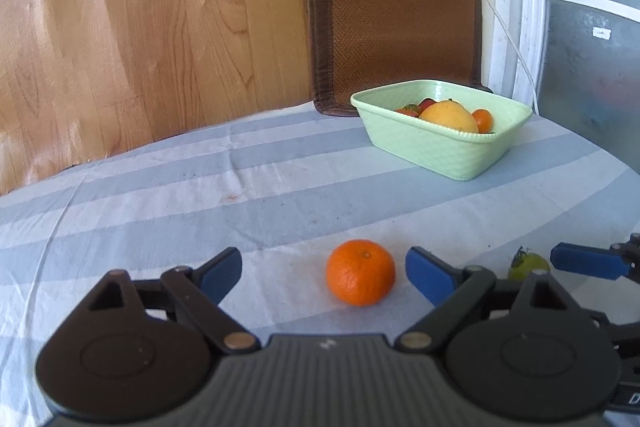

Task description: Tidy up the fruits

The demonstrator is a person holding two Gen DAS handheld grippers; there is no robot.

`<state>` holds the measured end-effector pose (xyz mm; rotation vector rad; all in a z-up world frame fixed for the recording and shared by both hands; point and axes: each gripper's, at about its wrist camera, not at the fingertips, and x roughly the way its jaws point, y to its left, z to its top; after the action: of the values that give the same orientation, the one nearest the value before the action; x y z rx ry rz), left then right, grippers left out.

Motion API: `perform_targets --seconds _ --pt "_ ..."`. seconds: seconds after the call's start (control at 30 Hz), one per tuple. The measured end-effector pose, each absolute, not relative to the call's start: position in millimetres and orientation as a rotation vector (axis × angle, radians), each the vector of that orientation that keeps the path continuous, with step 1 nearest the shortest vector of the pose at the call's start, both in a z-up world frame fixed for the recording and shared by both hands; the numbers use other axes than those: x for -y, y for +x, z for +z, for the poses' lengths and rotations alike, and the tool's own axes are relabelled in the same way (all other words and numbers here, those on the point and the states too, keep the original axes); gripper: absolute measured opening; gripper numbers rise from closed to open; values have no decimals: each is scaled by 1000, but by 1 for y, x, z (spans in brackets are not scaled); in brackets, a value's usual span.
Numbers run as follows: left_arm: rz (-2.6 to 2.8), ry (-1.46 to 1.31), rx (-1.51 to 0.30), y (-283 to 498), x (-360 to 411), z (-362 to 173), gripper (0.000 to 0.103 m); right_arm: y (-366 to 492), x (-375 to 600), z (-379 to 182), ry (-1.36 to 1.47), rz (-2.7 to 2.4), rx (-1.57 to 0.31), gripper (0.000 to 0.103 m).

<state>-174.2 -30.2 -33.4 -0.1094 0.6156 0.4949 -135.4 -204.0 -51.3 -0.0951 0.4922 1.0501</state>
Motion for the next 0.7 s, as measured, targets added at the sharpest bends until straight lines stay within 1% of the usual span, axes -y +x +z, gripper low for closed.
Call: perform_targets --seconds 0.1,0.17,0.2,0.23,0.27,0.3,0.33,0.5,0.7 --pt "467 -89 -637 -167 33 -37 81 -134 202 -51 -105 1047 -500 60" --pt "464 -76 -658 -164 35 -41 69 -132 200 -52 -113 1048 -510 57" --pt "462 -77 -670 -162 34 -44 66 -131 199 -52 -116 1050 -514 52" --pt "455 -90 -668 -162 32 -45 63 -130 198 -52 -120 1051 -522 51" --pt "442 -105 -663 -164 31 -45 53 -129 197 -53 -122 1051 -529 46" --pt "424 -117 -661 -164 30 -44 48 -128 195 -54 -131 1053 -535 32" --pt "416 -125 -659 -165 30 -43 39 -127 195 -53 -135 1052 -535 30" --pt "327 -263 -622 -156 18 -17 38 -104 207 -40 -58 1060 -518 30" --pt "275 -252 -567 -96 6 19 38 -35 208 -12 -17 965 -431 30"
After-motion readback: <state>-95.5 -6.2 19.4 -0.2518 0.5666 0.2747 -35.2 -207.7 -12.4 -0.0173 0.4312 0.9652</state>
